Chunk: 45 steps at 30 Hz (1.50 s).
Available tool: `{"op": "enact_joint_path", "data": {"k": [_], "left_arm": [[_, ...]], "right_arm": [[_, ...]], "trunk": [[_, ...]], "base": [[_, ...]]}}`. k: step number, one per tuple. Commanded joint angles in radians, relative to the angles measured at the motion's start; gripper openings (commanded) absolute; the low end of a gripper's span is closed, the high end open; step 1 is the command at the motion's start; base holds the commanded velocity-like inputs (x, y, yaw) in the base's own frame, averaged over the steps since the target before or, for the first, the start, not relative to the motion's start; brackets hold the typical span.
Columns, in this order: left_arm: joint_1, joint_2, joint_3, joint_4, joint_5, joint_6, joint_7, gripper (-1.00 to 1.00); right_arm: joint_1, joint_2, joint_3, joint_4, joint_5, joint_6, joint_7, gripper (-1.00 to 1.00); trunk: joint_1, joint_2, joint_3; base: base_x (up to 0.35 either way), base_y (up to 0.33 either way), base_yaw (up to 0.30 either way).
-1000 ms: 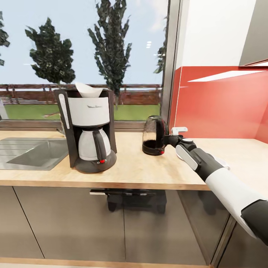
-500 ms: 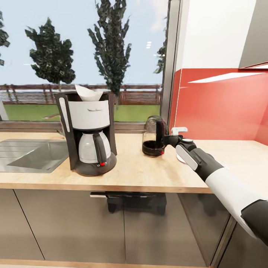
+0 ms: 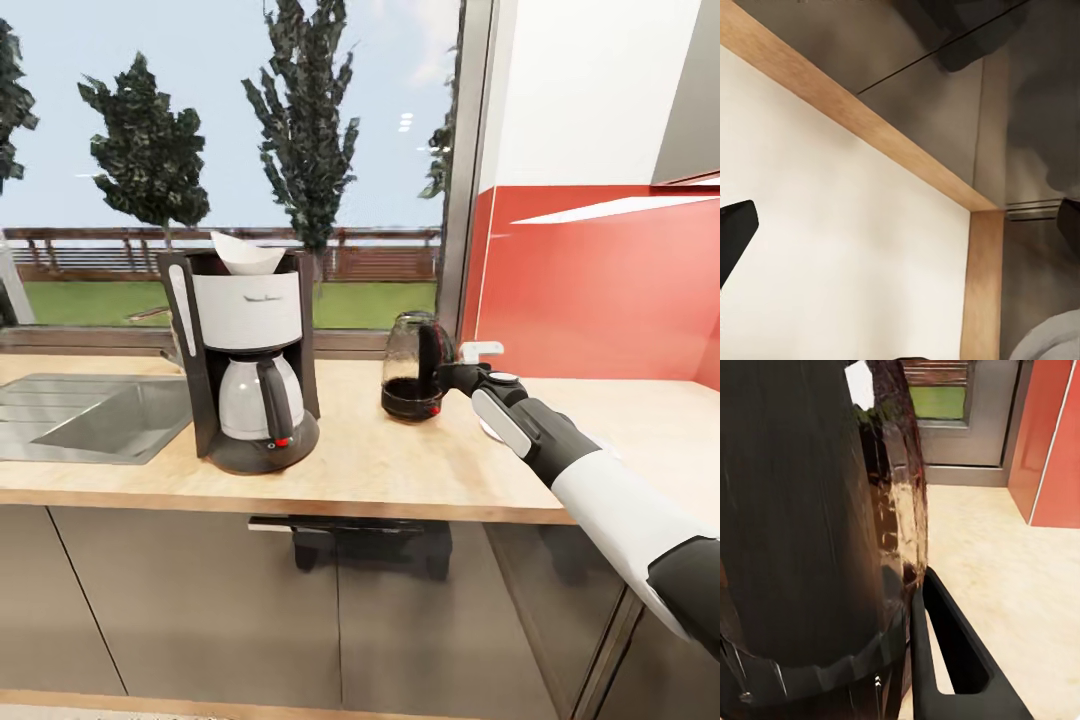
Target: Set up a coffee station on the kitchen countertop: keep the coffee maker on the countertop, move the bottle of coffee from the kitchen shelf to the counter next to the coffee maker, place a paper coffee filter on top of the coffee maker, put the saucer next to the coffee maker with the coffee cup on the saucer, and place the electric kettle next to the coffee maker.
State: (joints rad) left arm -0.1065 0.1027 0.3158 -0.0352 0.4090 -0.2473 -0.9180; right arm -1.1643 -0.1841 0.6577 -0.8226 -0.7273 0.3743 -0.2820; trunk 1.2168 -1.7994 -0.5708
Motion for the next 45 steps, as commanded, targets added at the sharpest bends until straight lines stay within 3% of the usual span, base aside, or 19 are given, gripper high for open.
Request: {"op": "enact_joint_path", "data": {"k": [1, 16, 45], "left_arm": [[-0.001, 0.000, 0.008, 0.001, -0.008, -0.006, -0.002, 1.00], [-0.001, 0.000, 0.008, 0.001, -0.008, -0.006, -0.002, 1.00], [-0.001, 0.000, 0.008, 0.001, -0.008, -0.006, -0.001, 1.00]], "right_arm": [[-0.002, -0.001, 0.005, -0.003, -0.006, 0.002, -0.010, -1.00], [-0.002, -0.001, 0.005, -0.003, -0.006, 0.002, -0.010, -1.00], [-0.002, 0.001, 0.006, -0.003, -0.006, 0.002, -0.009, -1.00]], "trunk": [[0.000, -0.001, -0.001], [0.000, -0.001, 0.000], [0.000, -0.001, 0.010]], "base": [[0.000, 0.000, 0.105], [0.000, 0.000, 0.022], [0.000, 0.000, 0.132]]}}
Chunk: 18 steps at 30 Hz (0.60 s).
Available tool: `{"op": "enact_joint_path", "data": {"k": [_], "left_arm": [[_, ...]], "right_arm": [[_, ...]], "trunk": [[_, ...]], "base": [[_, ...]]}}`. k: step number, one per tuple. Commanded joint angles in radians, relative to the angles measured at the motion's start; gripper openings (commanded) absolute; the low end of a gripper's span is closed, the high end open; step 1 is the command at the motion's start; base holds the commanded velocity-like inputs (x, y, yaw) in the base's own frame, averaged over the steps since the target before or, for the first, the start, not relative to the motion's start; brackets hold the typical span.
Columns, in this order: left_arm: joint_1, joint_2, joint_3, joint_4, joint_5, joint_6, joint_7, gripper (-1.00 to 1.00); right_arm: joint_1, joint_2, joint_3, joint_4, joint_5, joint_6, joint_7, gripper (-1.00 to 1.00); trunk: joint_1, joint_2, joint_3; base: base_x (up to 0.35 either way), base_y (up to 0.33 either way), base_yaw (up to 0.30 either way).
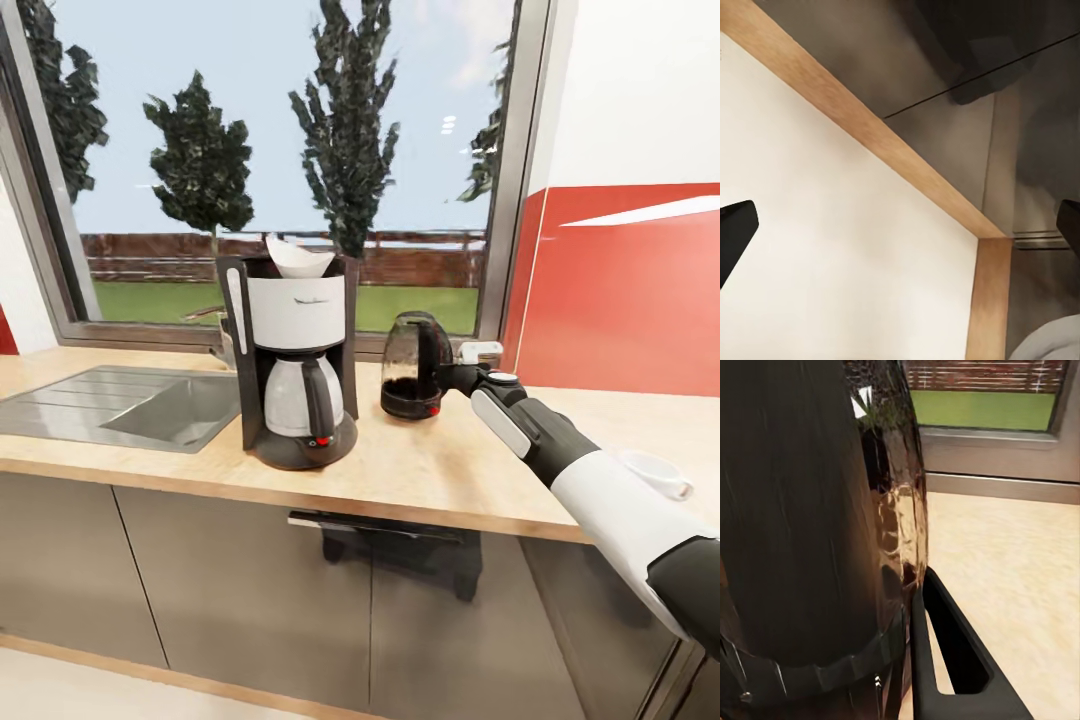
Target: Set up a coffee station on the kitchen countertop: keep the coffee maker on the countertop, move the bottle of coffee from the kitchen shelf to the counter next to the coffee maker, place a paper coffee filter on top of the coffee maker, put the saucer next to the coffee maker with the coffee cup on the saucer, and place the electric kettle next to the coffee maker.
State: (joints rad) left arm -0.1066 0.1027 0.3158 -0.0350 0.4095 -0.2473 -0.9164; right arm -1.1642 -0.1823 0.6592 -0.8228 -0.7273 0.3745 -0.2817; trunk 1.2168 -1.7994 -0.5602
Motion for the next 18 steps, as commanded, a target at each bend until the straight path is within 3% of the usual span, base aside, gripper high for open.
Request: {"op": "enact_joint_path", "data": {"k": [1, 11, 18], "left_arm": [[-0.001, 0.000, 0.008, 0.001, -0.008, -0.006, -0.002, 1.00], [-0.001, 0.000, 0.008, 0.001, -0.008, -0.006, -0.002, 1.00], [-0.001, 0.000, 0.008, 0.001, -0.008, -0.006, -0.002, 1.00]], "right_arm": [[-0.002, -0.001, 0.005, -0.002, -0.006, 0.001, -0.010, -1.00], [-0.002, -0.002, 0.005, -0.003, -0.006, 0.001, -0.010, -1.00], [-0.002, -0.001, 0.005, -0.003, -0.006, 0.001, -0.010, -1.00]], "trunk": [[0.000, -0.001, -0.001], [0.000, -0.001, -0.001], [0.000, -0.001, -0.001]], "base": [[0.000, 0.000, 0.023], [0.001, 0.000, 0.101], [0.117, 0.000, 0.010]]}}
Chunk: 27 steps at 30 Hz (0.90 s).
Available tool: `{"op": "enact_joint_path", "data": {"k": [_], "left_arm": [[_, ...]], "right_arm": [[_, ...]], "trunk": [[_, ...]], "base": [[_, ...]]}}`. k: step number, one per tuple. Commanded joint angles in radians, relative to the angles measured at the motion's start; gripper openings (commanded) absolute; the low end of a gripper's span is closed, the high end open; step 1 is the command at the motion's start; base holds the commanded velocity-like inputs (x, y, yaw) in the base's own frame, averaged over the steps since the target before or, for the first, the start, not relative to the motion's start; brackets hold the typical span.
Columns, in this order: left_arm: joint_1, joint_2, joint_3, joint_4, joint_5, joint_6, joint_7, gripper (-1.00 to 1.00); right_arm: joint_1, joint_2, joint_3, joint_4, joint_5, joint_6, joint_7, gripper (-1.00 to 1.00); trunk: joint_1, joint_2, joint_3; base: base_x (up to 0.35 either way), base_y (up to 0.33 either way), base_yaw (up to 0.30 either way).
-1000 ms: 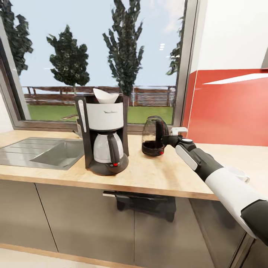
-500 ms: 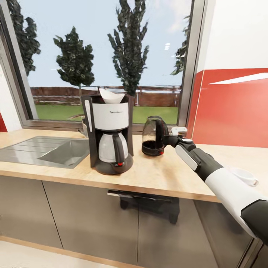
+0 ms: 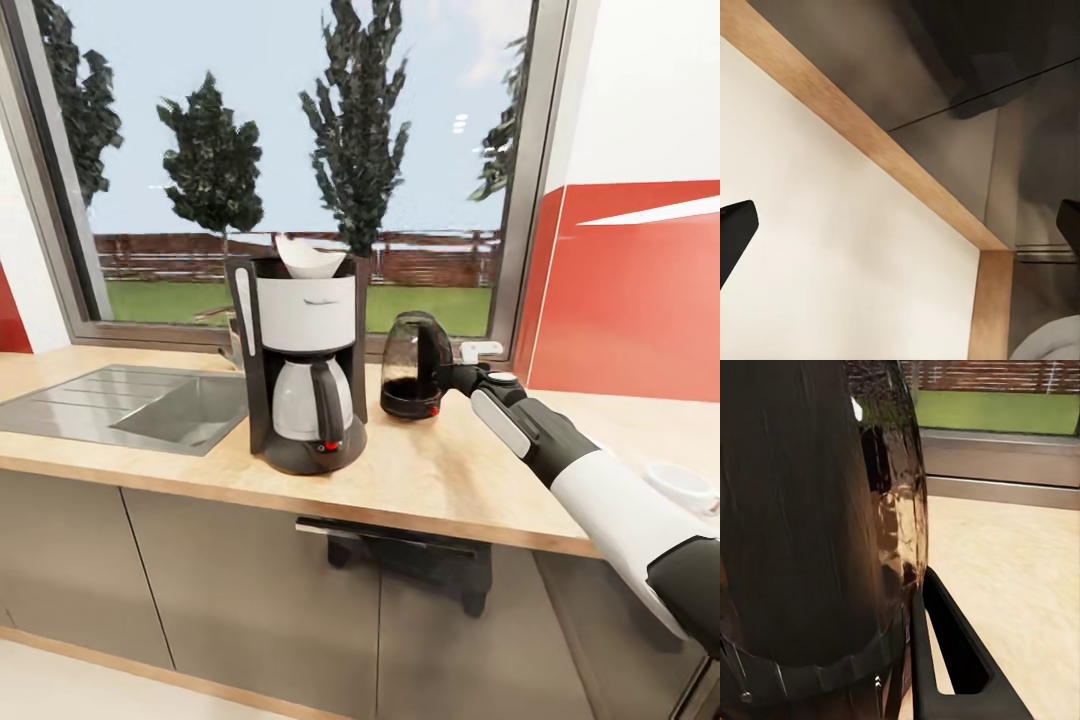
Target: Set up a coffee station on the kitchen countertop: keep the coffee maker on the countertop, move the bottle of coffee from the kitchen shelf to the counter next to the coffee maker, place a paper coffee filter on top of the coffee maker, put the saucer next to the coffee maker with the coffee cup on the saucer, and place the electric kettle next to the coffee maker.
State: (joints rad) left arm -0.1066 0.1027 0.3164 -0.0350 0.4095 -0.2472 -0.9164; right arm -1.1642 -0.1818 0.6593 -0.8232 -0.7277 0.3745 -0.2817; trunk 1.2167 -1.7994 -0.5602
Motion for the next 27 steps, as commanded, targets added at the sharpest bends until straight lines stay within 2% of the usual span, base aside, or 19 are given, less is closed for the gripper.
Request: {"op": "enact_joint_path", "data": {"k": [1, 27], "left_arm": [[-0.001, 0.000, 0.008, 0.001, -0.008, -0.006, -0.002, 1.00], [-0.001, 0.000, 0.008, 0.001, -0.008, -0.006, -0.002, 1.00]], "right_arm": [[-0.002, -0.001, 0.005, -0.003, -0.006, 0.001, -0.010, -1.00], [-0.002, 0.001, 0.005, -0.003, -0.006, 0.001, -0.010, -1.00]], "trunk": [[0.000, -0.001, -0.001], [0.000, -0.001, -0.001]], "base": [[0.034, 0.000, 0.001], [0.002, 0.000, 0.048]]}}
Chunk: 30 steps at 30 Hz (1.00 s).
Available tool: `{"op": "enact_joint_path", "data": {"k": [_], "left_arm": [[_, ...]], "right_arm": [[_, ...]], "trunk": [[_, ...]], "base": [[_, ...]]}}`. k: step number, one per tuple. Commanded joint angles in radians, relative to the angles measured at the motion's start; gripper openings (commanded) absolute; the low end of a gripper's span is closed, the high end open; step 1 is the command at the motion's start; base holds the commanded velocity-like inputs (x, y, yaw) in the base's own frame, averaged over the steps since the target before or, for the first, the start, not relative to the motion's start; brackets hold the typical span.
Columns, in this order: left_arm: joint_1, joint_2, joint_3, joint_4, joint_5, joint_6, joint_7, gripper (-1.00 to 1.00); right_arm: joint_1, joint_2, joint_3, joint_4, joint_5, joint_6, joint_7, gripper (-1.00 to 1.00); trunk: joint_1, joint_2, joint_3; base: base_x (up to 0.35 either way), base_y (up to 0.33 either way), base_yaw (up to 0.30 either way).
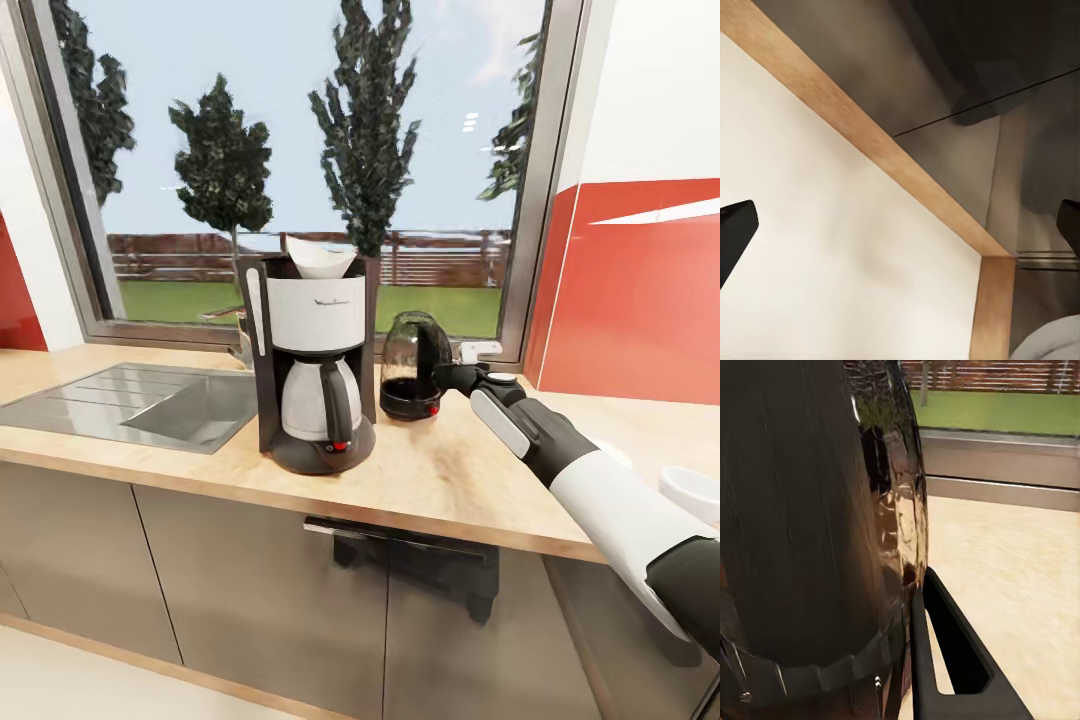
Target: Set up a coffee station on the kitchen countertop: keep the coffee maker on the countertop, move the bottle of coffee from the kitchen shelf to the counter next to the coffee maker, place a paper coffee filter on top of the coffee maker, put the saucer next to the coffee maker with the coffee cup on the saucer, and place the electric kettle next to the coffee maker.
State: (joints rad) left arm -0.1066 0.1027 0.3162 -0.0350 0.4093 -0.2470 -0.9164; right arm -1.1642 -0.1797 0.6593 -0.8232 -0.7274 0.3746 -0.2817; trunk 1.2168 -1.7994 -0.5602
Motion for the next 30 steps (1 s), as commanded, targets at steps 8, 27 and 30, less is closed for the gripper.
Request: {"op": "enact_joint_path", "data": {"k": [8, 27, 30], "left_arm": [[-0.001, 0.000, 0.008, 0.001, -0.008, -0.005, -0.003, 1.00], [-0.001, 0.000, 0.009, 0.001, -0.007, -0.005, -0.004, 1.00], [-0.001, 0.000, 0.009, 0.001, -0.007, -0.005, -0.003, 1.00]], "right_arm": [[-0.002, -0.001, 0.005, -0.002, -0.006, 0.001, -0.010, -1.00], [-0.002, -0.001, 0.005, -0.002, -0.006, 0.001, -0.010, -1.00], [-0.002, -0.001, 0.005, -0.002, -0.006, 0.001, -0.010, -1.00]], "trunk": [[0.000, -0.001, -0.001], [0.000, -0.001, -0.001], [0.000, -0.001, -0.001]], "base": [[0.017, 0.000, 0.001], [0.031, 0.000, 0.018], [0.001, 0.000, 0.022]]}}
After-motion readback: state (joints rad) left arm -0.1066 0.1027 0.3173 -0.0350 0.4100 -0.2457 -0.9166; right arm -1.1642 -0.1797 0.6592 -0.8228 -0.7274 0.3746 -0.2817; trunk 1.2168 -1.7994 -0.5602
